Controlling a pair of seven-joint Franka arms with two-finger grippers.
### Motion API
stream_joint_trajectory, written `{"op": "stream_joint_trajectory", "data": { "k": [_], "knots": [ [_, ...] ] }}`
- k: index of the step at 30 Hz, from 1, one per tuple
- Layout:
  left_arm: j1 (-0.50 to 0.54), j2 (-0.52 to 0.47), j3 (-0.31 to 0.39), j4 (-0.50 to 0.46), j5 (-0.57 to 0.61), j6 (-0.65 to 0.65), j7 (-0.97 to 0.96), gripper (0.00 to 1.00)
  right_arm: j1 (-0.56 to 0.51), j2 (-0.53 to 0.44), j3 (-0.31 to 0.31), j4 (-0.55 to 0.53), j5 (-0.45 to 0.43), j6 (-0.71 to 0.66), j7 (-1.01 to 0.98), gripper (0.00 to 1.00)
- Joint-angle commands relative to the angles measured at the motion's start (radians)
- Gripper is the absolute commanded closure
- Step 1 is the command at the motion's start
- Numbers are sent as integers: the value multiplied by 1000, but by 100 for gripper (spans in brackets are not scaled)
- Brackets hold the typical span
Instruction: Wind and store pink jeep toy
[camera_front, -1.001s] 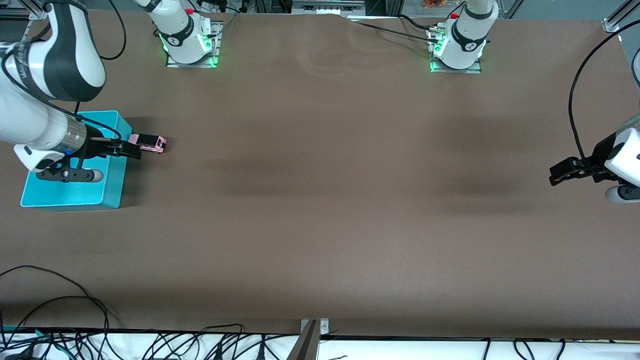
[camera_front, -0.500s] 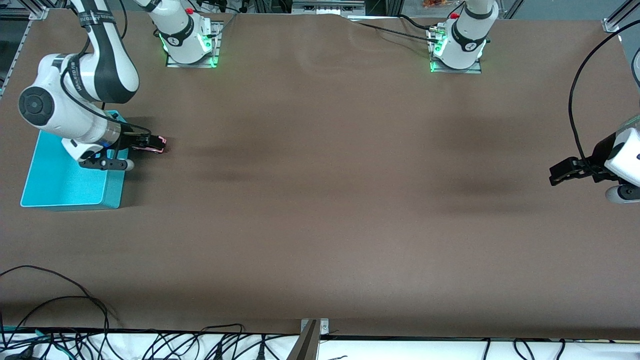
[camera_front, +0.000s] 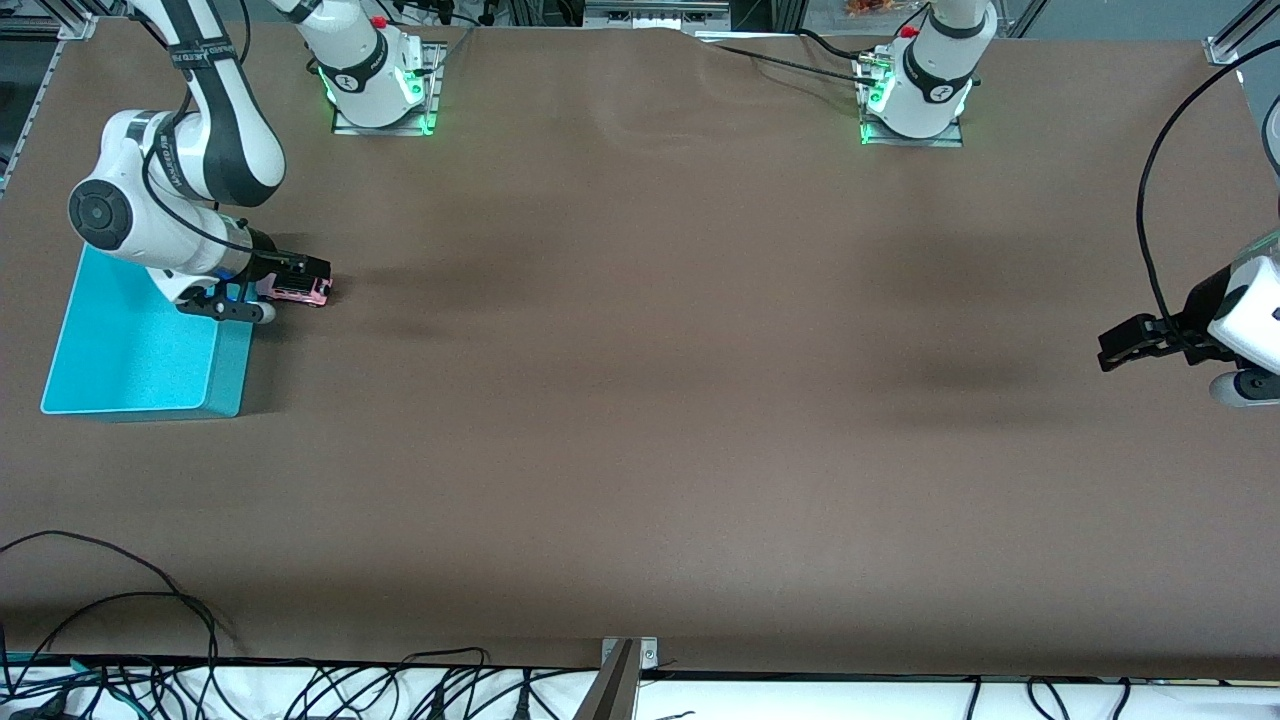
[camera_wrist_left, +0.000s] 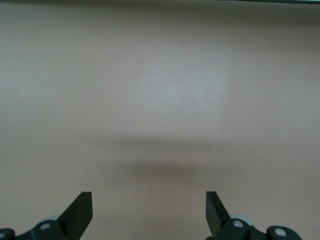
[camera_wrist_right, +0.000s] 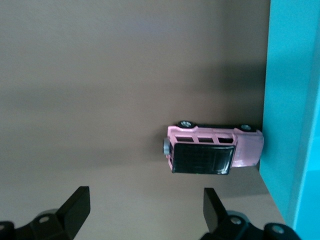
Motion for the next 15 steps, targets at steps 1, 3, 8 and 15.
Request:
{"op": "stream_joint_trajectory", "data": {
  "k": [1,3,8,15],
  "knots": [
    [7,-25,-1,-23,-24,-2,21,0,-7,-42,10,-92,-58,74,172,0],
    [7,-25,-1,-23,-24,-4,21,0,-7,-43,10,-96,-79,73,213,0],
    [7,-24,-1,-23,-24,-2,21,0,-8,-57,10,-98,-102,65,408,0],
    [7,-24,-1,-23,-24,-4,21,0,-8,-54,10,-99,-199,91,680,0]
  ]
}}
